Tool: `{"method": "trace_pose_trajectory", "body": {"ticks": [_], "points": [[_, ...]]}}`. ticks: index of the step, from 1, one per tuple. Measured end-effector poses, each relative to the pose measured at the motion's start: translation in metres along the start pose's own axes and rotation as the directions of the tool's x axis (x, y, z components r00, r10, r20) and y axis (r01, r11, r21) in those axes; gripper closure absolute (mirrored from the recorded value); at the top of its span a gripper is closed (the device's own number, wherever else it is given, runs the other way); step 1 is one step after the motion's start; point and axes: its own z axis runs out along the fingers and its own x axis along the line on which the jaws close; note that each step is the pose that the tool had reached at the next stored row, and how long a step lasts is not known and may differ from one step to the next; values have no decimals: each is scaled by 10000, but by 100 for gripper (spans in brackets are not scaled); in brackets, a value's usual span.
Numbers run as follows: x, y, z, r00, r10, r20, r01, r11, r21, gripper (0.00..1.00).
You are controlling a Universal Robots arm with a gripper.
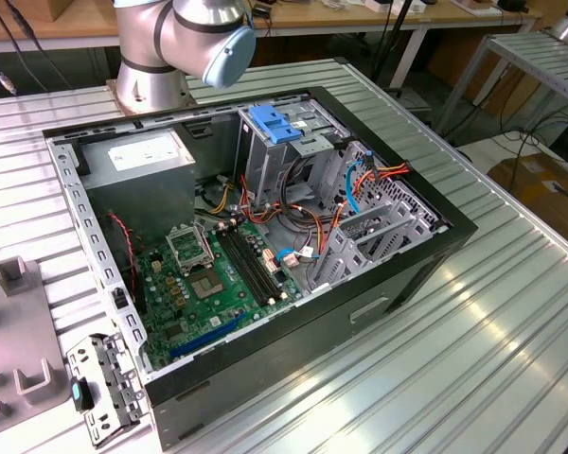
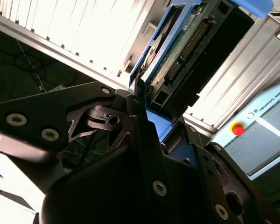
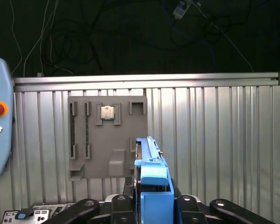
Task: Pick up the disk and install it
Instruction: 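Pick up the disk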
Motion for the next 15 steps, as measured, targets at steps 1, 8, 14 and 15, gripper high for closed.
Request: {"method": "trace_pose_trajectory", "body": {"ticks": [1,8,14,15], "points": [[0,-12,0,10000,0,0,0,10000,0,63],[-5,-122,2,10000,0,0,0,10000,-1,63],[-7,-204,3,10000,0,-1,0,10000,-1,63],[-8,-223,3,10000,0,-1,0,10000,-1,63]]}}
